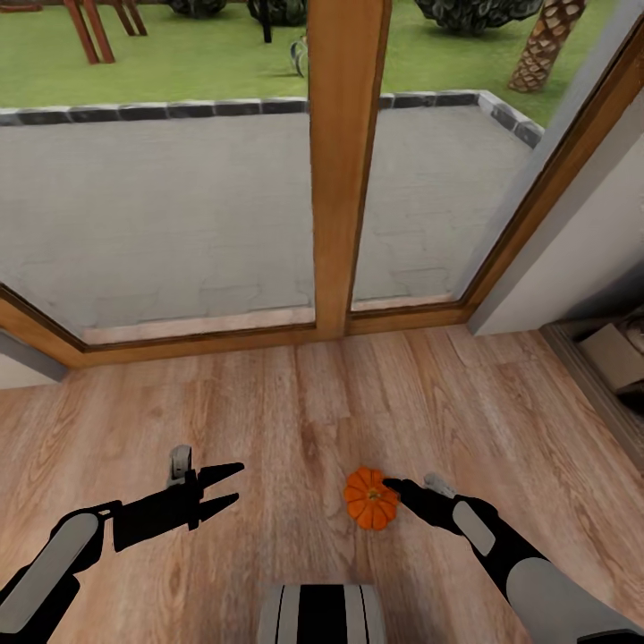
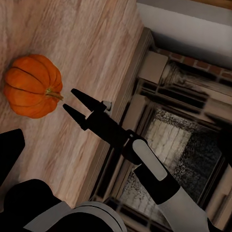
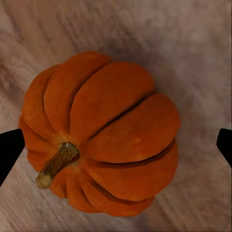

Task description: Place each of the two pumpkins and all three candles from the living room inside a cabinet in the living room (use any cabinet), then make sure every cabinet is closed, and position the cauldron so it is next to a table in the living room.

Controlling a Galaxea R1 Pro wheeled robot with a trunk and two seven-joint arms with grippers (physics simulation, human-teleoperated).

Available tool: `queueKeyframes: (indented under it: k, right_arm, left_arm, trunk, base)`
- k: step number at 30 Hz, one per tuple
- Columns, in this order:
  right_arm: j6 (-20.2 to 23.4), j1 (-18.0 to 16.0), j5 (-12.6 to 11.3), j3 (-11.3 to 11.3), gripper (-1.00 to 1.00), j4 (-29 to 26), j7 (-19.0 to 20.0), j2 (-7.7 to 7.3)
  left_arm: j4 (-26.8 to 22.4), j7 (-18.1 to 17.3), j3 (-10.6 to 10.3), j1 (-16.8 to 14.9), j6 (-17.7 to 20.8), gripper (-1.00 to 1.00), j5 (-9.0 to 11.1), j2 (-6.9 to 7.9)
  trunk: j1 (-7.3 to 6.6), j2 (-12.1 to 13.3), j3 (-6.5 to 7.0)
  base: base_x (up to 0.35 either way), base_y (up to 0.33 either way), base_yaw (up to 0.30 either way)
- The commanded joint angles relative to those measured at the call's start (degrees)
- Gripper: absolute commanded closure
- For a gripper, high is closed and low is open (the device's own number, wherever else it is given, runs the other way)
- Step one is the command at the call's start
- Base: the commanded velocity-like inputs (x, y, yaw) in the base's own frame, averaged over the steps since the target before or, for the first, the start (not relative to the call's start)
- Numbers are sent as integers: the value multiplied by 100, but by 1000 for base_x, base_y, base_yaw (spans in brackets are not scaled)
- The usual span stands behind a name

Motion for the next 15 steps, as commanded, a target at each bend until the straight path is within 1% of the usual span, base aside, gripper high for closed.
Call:
queueKeyframes:
  k: [1,5,13,15]
  right_arm:
    - [12,-1,-18,23,-100,-3,7,-6]
    - [12,-2,-18,23,-100,-4,13,-6]
    - [12,-2,-17,23,-100,-4,37,-7]
    - [12,-1,-17,23,-100,-4,41,-7]
  left_arm:
    - [1,-54,-5,-3,4,-100,-45,4]
    - [1,-50,-5,-3,4,-100,-45,-1]
    - [1,-49,-5,-3,4,-100,-45,-12]
    - [1,-49,-5,-3,4,-100,-45,-14]
  trunk:
    - [-1,-1,-3]
    - [-1,-1,-3]
    - [-1,-1,-3]
    - [-1,-1,-3]
  base:
    - [0,-175,0]
    - [0,-94,0]
    - [0,-20,0]
    - [0,-128,0]
